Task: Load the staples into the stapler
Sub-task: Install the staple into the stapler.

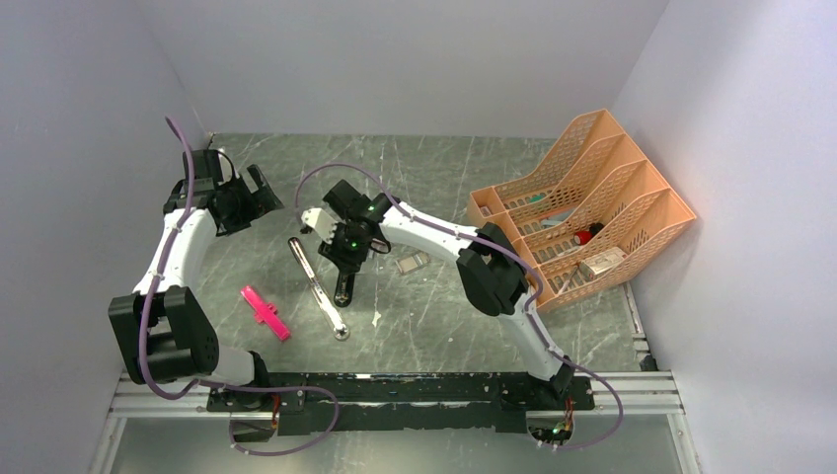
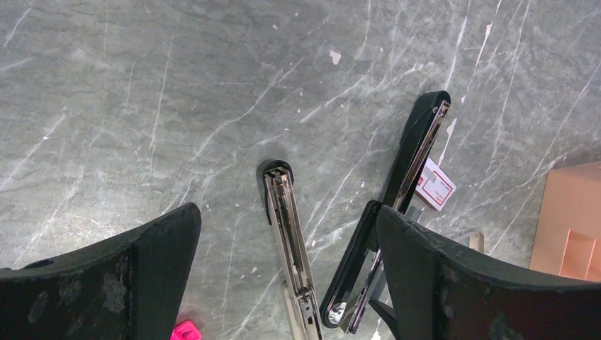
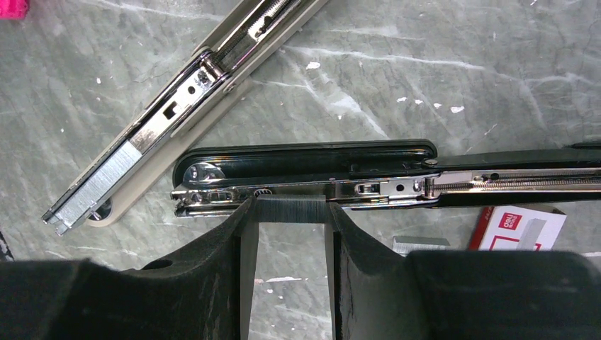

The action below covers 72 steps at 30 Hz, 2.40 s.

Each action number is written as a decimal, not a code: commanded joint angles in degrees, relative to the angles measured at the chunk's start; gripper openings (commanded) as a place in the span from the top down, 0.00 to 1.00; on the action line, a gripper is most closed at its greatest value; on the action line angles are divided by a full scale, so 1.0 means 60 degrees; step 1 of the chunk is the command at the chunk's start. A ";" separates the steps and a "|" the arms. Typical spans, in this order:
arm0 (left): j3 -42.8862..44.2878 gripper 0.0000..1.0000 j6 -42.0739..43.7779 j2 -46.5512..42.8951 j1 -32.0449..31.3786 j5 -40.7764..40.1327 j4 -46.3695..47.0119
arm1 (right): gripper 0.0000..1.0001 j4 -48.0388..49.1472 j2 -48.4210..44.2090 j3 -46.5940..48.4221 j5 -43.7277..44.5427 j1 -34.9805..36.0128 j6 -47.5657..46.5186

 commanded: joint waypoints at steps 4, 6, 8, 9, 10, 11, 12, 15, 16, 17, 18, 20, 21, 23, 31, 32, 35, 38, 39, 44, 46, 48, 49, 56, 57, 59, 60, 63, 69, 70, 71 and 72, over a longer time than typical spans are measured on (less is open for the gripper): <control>0.0135 0.02 -0.0065 -0.0058 0.0113 -0.0051 -0.0088 | 0.90 0.0074 0.0127 0.0341 0.0233 0.0082 0.0031; 0.0135 0.02 -0.0058 -0.0059 0.0113 -0.0039 -0.0075 | 0.90 0.0111 0.0127 0.0337 0.0234 0.0083 0.0041; 0.0135 0.02 -0.0050 -0.0059 0.0113 -0.0032 -0.0073 | 0.90 0.0136 0.0155 0.0337 0.0235 0.0087 0.0043; 0.0135 0.02 -0.0061 -0.0062 0.0113 -0.0032 -0.0073 | 0.90 0.0144 0.0167 0.0350 0.0246 0.0092 0.0055; 0.0135 0.02 -0.0046 -0.0059 0.0113 -0.0025 -0.0073 | 0.90 0.0141 0.0174 0.0363 0.0251 0.0089 0.0051; 0.0135 0.02 -0.0041 -0.0062 0.0113 0.0008 -0.0073 | 0.90 0.0164 0.0188 0.0366 0.0259 0.0087 0.0056; 0.0135 0.02 -0.0040 -0.0061 0.0113 0.0018 -0.0061 | 0.90 0.0194 0.0190 0.0367 0.0242 0.0092 0.0053; 0.0134 0.02 -0.0044 -0.0061 0.0113 0.0005 -0.0073 | 0.90 0.0233 0.0177 0.0370 0.0226 0.0084 0.0076; 0.0135 0.02 -0.0041 -0.0064 0.0113 0.0013 -0.0073 | 0.90 0.0264 0.0163 0.0347 0.0244 0.0083 0.0075; 0.0131 0.02 -0.0047 -0.0072 0.0117 0.0028 -0.0061 | 0.90 0.0288 0.0161 0.0339 0.0242 0.0084 0.0053; 0.0127 0.02 -0.0048 -0.0051 0.0113 0.0028 -0.0070 | 0.90 0.0289 0.0168 0.0337 0.0236 0.0092 0.0062; 0.0135 0.02 -0.0040 -0.0059 0.0111 0.0057 -0.0060 | 0.90 0.0282 0.0208 0.0345 0.0240 0.0082 0.0061; 0.0135 0.02 -0.0044 -0.0064 0.0113 0.0052 -0.0059 | 0.90 0.0266 0.0229 0.0351 0.0227 0.0081 0.0050; 0.0135 0.02 -0.0033 -0.0060 0.0113 0.0075 -0.0059 | 0.90 0.0285 0.0262 0.0352 0.0216 0.0090 0.0041; 0.0135 0.02 -0.0039 -0.0063 0.0113 0.0104 -0.0048 | 0.90 0.0235 0.0303 0.0337 0.0313 0.0078 0.0014; 0.0135 0.02 -0.0031 -0.0068 0.0113 0.0094 -0.0044 | 0.90 0.0229 0.0307 0.0330 0.0331 0.0089 0.0005; 0.0134 0.02 -0.0032 -0.0059 0.0113 0.0113 -0.0044 | 0.90 0.0228 0.0289 0.0281 0.0386 0.0087 -0.0023; 0.0135 0.02 -0.0016 -0.0046 0.0117 0.0116 -0.0044 | 0.90 0.0190 0.0330 0.0279 0.0426 0.0083 -0.0039; 0.0135 0.02 -0.0019 -0.0044 0.0113 0.0134 -0.0044 | 0.90 0.0165 0.0336 0.0279 0.0448 0.0079 -0.0056; 0.0146 0.02 -0.0016 -0.0038 0.0113 0.0153 -0.0043 | 0.90 0.0133 0.0340 0.0242 0.0497 0.0079 -0.0084; 0.0142 0.02 -0.0024 -0.0030 0.0113 0.0166 -0.0044 | 0.90 0.0105 0.0347 0.0237 0.0490 0.0077 -0.0084; 0.0141 0.02 -0.0016 -0.0050 0.0113 0.0153 -0.0044 | 0.90 0.0082 0.0351 0.0248 0.0498 0.0091 -0.0095; 0.0145 0.02 -0.0022 -0.0047 0.0113 0.0165 -0.0044 | 0.90 0.0055 0.0364 0.0249 0.0510 0.0080 -0.0103; 0.0142 0.02 -0.0008 -0.0052 0.0113 0.0180 -0.0044 | 0.90 -0.0015 0.0422 0.0250 0.0608 0.0085 -0.0130; 0.0143 0.02 -0.0020 -0.0045 0.0113 0.0174 -0.0044 | 0.90 -0.0022 0.0446 0.0249 0.0617 0.0092 -0.0130; 0.0144 0.02 -0.0010 -0.0053 0.0115 0.0194 -0.0034 | 0.90 -0.0042 0.0470 0.0257 0.0642 0.0091 -0.0128; 0.0136 0.02 -0.0007 -0.0045 0.0113 0.0195 -0.0030 | 0.90 -0.0067 0.0492 0.0271 0.0643 0.0089 -0.0139; 0.0142 0.02 -0.0002 -0.0046 0.0113 0.0187 -0.0044 | 0.90 -0.0144 0.0529 0.0308 0.0749 0.0095 -0.0156; 0.0149 0.02 -0.0004 -0.0054 0.0113 0.0210 -0.0030 | 0.90 -0.0293 0.0511 0.0272 0.0838 0.0115 -0.0236; 0.0138 0.02 -0.0003 -0.0056 0.0113 0.0210 -0.0030 | 0.90 -0.0342 0.0532 0.0285 0.0851 0.0112 -0.0255; 0.0139 0.02 -0.0006 -0.0066 0.0113 0.0210 -0.0026 | 0.90 -0.0387 0.0547 0.0300 0.0845 0.0110 -0.0284; 0.0139 0.02 -0.0010 -0.0063 0.0113 0.0207 -0.0025 | 0.90 -0.0438 0.0573 0.0314 0.0848 0.0128 -0.0296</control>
